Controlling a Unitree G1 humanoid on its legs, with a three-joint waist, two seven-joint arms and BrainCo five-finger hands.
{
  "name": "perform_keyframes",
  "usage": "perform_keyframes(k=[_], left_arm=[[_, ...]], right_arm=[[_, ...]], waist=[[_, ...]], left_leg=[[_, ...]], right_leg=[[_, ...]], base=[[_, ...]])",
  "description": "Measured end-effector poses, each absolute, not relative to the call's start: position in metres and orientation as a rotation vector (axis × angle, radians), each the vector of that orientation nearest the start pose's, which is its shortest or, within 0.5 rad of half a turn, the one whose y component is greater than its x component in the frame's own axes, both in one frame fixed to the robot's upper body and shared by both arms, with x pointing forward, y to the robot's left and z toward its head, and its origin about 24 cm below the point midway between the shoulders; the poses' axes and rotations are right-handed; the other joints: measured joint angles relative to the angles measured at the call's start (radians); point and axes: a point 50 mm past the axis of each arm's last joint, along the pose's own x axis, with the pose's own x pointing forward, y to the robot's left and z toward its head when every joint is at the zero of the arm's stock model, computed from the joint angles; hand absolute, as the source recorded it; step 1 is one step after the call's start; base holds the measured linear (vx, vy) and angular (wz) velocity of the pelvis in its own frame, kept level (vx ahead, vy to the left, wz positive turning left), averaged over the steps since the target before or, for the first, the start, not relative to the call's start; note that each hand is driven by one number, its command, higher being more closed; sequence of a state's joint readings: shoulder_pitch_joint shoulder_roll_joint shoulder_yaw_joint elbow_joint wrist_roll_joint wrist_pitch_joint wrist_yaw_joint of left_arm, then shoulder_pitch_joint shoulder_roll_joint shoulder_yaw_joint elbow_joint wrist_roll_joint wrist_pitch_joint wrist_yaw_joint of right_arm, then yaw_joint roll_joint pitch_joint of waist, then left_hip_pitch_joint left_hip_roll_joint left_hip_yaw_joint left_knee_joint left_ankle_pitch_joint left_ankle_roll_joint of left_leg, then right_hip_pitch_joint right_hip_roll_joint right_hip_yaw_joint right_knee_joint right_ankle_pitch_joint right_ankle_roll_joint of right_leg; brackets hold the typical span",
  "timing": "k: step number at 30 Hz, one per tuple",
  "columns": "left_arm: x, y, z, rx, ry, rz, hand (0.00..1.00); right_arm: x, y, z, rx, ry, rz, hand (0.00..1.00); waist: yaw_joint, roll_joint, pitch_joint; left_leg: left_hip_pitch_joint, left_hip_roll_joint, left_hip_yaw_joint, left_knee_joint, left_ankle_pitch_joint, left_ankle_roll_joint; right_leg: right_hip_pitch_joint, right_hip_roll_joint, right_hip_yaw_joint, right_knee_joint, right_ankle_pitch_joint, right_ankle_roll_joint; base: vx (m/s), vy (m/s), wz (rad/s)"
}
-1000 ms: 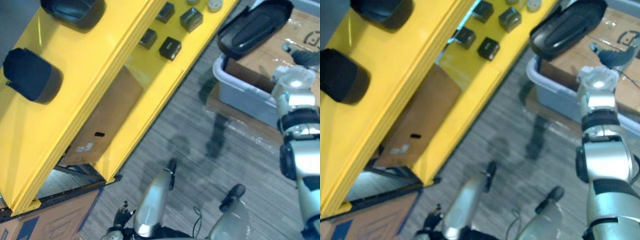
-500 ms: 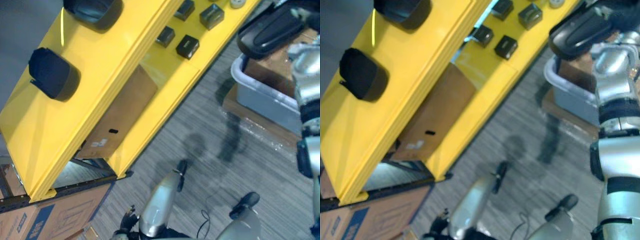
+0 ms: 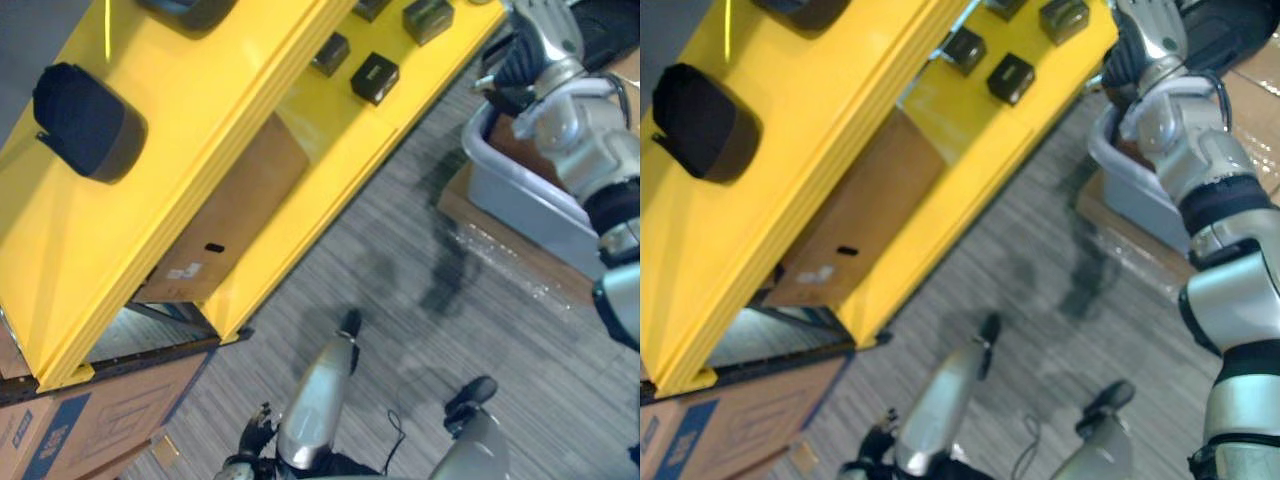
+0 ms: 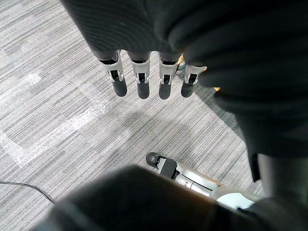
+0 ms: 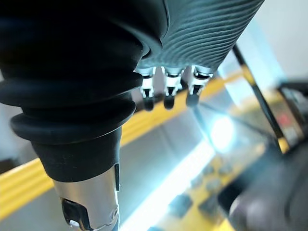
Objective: Walk over and take plastic housings, then place them on the shelf
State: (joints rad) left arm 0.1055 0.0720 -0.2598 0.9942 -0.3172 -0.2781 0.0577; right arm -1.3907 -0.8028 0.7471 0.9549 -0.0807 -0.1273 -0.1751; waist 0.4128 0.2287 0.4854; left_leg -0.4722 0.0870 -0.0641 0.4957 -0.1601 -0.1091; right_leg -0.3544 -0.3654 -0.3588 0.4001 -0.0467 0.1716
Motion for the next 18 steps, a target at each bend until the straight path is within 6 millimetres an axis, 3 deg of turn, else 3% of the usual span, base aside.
perform_keyframes(k=[7, 10, 18], left_arm=[[0.117, 0.148, -0.148, -0.108, 0.843, 0.054, 0.00], [0.118, 0.148, -0.150, -0.109, 0.852, 0.033, 0.00], [0.120, 0.145, -0.150, -0.133, 0.854, 0.026, 0.00]], right_arm=[[0.405, -0.245, 0.307, -0.958, -0.290, -0.228, 0.00], [0.406, -0.259, 0.290, -0.850, -0.213, -0.262, 0.00], [0.402, -0.283, 0.270, -0.740, -0.128, -0.364, 0.00]], waist=[[0.019, 0.001, 0.000], [0.021, 0.002, -0.001], [0.039, 0.010, -0.007]], left_leg=[[-0.005, 0.003, 0.000, -0.015, 0.010, -0.013], [-0.007, 0.004, 0.000, -0.015, 0.010, -0.013], [-0.022, 0.006, 0.000, -0.013, 0.010, -0.014]], right_leg=[[-0.028, -0.001, 0.003, 0.012, -0.008, -0.010], [-0.032, -0.002, 0.003, 0.018, -0.011, -0.011], [-0.057, -0.004, 0.004, 0.036, -0.022, -0.016]], base=[[-0.01, 0.003, -0.01], [0.00, 0.000, 0.00], [0.00, 0.000, 0.00]])
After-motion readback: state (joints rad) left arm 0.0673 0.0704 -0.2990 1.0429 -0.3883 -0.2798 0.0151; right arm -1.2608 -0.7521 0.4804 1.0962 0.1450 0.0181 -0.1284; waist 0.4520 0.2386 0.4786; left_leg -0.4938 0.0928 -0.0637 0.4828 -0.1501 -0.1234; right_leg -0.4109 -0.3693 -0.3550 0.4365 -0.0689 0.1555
